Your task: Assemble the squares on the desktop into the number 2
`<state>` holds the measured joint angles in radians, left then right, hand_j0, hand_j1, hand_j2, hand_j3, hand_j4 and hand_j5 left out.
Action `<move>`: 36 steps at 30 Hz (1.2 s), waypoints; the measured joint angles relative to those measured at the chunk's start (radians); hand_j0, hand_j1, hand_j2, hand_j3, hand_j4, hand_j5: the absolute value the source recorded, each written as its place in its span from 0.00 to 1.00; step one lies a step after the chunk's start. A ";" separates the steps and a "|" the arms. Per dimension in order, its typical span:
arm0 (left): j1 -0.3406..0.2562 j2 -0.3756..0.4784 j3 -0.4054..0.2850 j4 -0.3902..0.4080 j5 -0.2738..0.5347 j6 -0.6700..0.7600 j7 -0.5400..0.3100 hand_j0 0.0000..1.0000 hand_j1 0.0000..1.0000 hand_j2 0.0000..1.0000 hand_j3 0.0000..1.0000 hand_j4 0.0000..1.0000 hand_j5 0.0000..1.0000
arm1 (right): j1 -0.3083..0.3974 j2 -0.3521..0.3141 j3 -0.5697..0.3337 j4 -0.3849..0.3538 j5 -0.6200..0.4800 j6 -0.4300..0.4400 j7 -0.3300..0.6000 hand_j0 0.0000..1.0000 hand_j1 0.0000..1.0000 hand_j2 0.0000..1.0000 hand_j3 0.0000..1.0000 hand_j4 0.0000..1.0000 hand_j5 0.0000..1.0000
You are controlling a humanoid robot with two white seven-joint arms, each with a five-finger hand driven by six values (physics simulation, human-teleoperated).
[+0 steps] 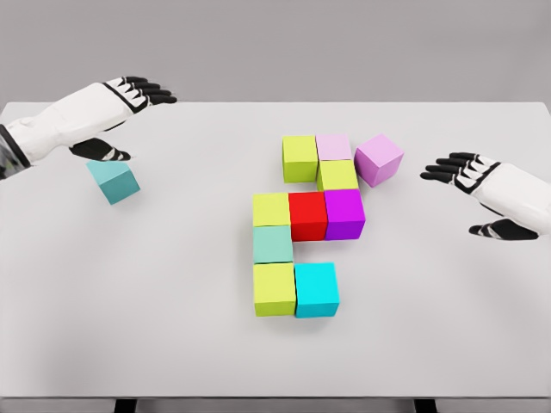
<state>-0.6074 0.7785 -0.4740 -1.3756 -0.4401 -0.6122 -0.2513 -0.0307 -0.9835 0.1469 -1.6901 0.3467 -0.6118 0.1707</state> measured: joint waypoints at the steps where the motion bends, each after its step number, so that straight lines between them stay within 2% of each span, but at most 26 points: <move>1: 0.000 0.013 0.000 -0.002 -0.001 0.000 0.000 1.00 1.00 1.00 1.00 1.00 1.00 | -0.006 0.000 0.001 0.000 0.007 0.000 -0.001 1.00 1.00 1.00 1.00 1.00 1.00; 5: 0.005 0.080 -0.004 -0.004 -0.003 0.000 -0.001 1.00 1.00 1.00 1.00 1.00 1.00 | -0.046 -0.001 0.009 0.000 0.000 0.000 -0.007 1.00 1.00 1.00 1.00 1.00 1.00; 7: 0.000 0.108 -0.024 -0.005 -0.007 0.000 -0.001 1.00 1.00 1.00 1.00 1.00 1.00 | -0.048 -0.003 0.036 0.004 -0.075 0.000 -0.012 1.00 1.00 1.00 1.00 1.00 1.00; 10: -0.009 0.136 -0.045 -0.004 -0.060 0.000 -0.001 1.00 1.00 1.00 1.00 1.00 1.00 | -0.069 -0.033 0.083 0.018 -0.199 0.000 -0.010 1.00 1.00 1.00 1.00 1.00 1.00; 12: -0.012 0.144 -0.056 -0.004 -0.107 0.000 -0.001 1.00 1.00 1.00 1.00 1.00 1.00 | -0.106 -0.049 0.106 0.021 -0.235 0.000 0.045 1.00 1.00 1.00 1.00 1.00 1.00; 15: -0.050 0.149 -0.085 -0.002 -0.169 0.001 -0.001 1.00 1.00 1.00 1.00 1.00 1.00 | -0.270 -0.051 0.143 0.014 -0.259 0.001 0.238 1.00 1.00 1.00 1.00 1.00 1.00; 16: -0.055 0.148 -0.098 0.000 -0.185 0.000 -0.002 1.00 1.00 1.00 1.00 1.00 1.00 | -0.302 -0.042 0.158 0.013 -0.262 0.001 0.295 1.00 1.00 1.00 1.00 1.00 1.00; 19: -0.061 0.136 -0.127 0.007 -0.230 0.000 -0.003 1.00 1.00 1.00 1.00 1.00 1.00 | -0.463 0.006 0.232 0.028 -0.261 -0.004 0.388 1.00 1.00 1.00 1.00 1.00 1.00; 23: -0.098 0.107 -0.179 0.049 -0.254 0.000 -0.008 1.00 1.00 1.00 1.00 1.00 1.00 | -0.617 0.095 0.319 0.116 -0.271 -0.001 0.426 1.00 1.00 1.00 1.00 1.00 1.00; 29: -0.126 0.076 -0.227 0.097 -0.263 0.000 -0.022 1.00 1.00 1.00 1.00 1.00 1.00 | -0.744 0.250 0.368 0.336 -0.265 -0.001 0.439 1.00 1.00 1.00 1.00 1.00 1.00; 33: -0.149 0.070 -0.259 0.119 -0.264 0.000 -0.023 1.00 1.00 1.00 1.00 1.00 1.00 | -0.762 0.304 0.375 0.472 -0.218 -0.002 0.440 1.00 1.00 1.00 1.00 1.00 1.00; 36: -0.153 0.062 -0.271 0.142 -0.265 0.000 -0.025 1.00 1.00 1.00 1.00 1.00 1.00 | -0.764 0.317 0.378 0.508 -0.135 -0.002 0.440 1.00 1.00 1.00 1.00 1.00 1.00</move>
<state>-0.7608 0.8409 -0.7454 -1.2336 -0.7049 -0.6121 -0.2759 -0.7946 -0.6665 0.5247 -1.1821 0.2117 -0.6138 0.6112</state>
